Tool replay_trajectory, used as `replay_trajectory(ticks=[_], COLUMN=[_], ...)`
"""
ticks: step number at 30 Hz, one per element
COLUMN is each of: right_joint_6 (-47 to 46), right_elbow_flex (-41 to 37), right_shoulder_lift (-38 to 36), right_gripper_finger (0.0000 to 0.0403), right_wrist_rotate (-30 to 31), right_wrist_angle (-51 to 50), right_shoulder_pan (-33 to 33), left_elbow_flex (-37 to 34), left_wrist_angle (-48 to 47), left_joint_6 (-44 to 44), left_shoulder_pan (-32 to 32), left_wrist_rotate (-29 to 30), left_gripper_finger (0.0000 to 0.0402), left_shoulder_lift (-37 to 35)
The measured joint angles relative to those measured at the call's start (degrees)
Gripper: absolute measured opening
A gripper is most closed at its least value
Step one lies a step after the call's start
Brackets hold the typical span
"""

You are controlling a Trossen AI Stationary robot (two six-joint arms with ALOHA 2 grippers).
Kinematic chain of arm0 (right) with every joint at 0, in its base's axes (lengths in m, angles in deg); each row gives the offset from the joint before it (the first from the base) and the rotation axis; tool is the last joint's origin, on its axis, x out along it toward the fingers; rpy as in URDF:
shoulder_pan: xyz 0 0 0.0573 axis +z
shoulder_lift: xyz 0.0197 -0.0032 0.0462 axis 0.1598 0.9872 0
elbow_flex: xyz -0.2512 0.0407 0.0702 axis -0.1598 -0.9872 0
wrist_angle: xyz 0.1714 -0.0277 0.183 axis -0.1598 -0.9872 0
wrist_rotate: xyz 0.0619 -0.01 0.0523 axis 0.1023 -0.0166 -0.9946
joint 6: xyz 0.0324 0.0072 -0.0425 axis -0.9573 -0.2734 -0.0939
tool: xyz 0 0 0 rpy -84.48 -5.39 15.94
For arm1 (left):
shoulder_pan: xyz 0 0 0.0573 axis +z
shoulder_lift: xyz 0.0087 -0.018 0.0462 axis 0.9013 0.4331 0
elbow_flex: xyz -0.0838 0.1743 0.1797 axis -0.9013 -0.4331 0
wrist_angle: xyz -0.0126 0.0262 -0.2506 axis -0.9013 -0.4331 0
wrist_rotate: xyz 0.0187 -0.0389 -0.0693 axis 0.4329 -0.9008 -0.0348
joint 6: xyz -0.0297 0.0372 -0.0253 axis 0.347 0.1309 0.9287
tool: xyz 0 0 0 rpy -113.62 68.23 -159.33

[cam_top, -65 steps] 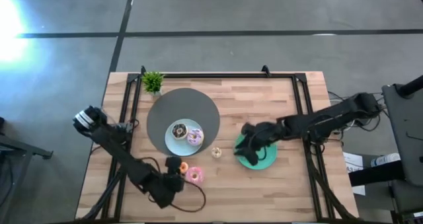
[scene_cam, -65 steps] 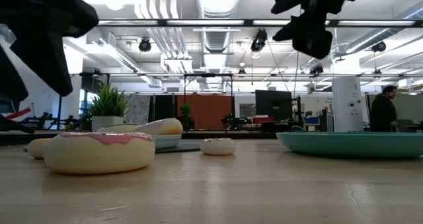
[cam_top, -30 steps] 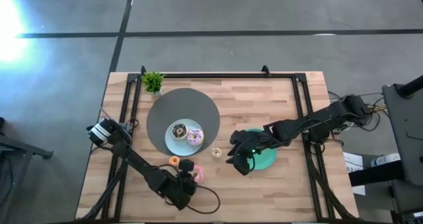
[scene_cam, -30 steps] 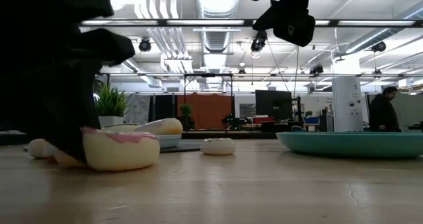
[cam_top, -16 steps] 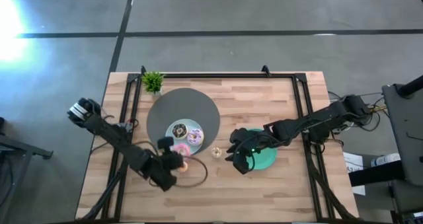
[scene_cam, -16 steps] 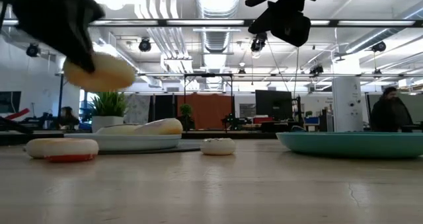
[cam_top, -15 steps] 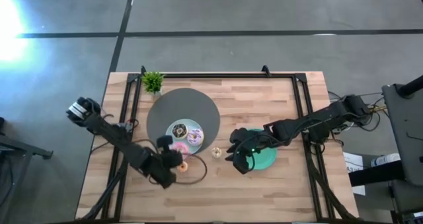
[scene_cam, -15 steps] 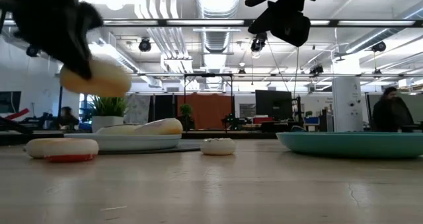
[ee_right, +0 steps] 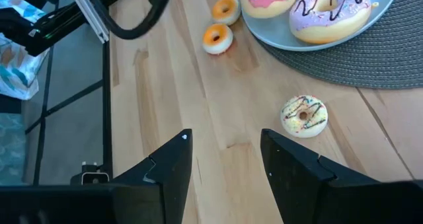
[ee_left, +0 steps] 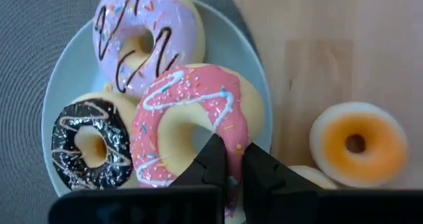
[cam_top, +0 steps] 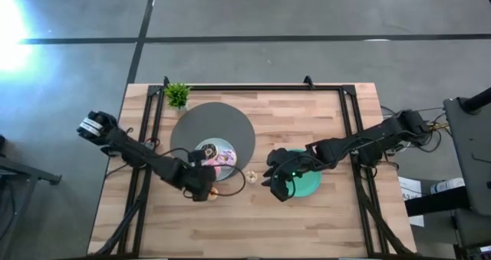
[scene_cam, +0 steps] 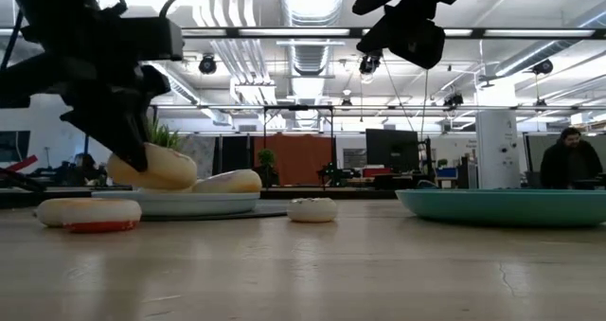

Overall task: Pick & Place donuts
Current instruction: Put the big pink donut on the white plate

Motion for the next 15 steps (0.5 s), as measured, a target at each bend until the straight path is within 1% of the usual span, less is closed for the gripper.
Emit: replay_trajectory(ticks=[8, 15], right_joint_6=[-0.2, -0.2], right_elbow_flex=[0.0, 0.0], right_shoulder_lift=[0.0, 0.0], right_gripper_finger=[0.0171, 0.0171], right_wrist_rotate=[0.0, 0.0], right_wrist_angle=[0.0, 0.0], right_shoulder_pan=[-0.1, -0.5], left_elbow_flex=[-2.1, -3.2], left_wrist_angle=[0.4, 5.5], left_joint_6=[-2.2, -2.4], left_shoulder_pan=[1.5, 1.9], left_wrist_rotate=[1.8, 2.5], left_gripper_finger=[0.0004, 0.0048], left_shoulder_lift=[1.0, 1.0])
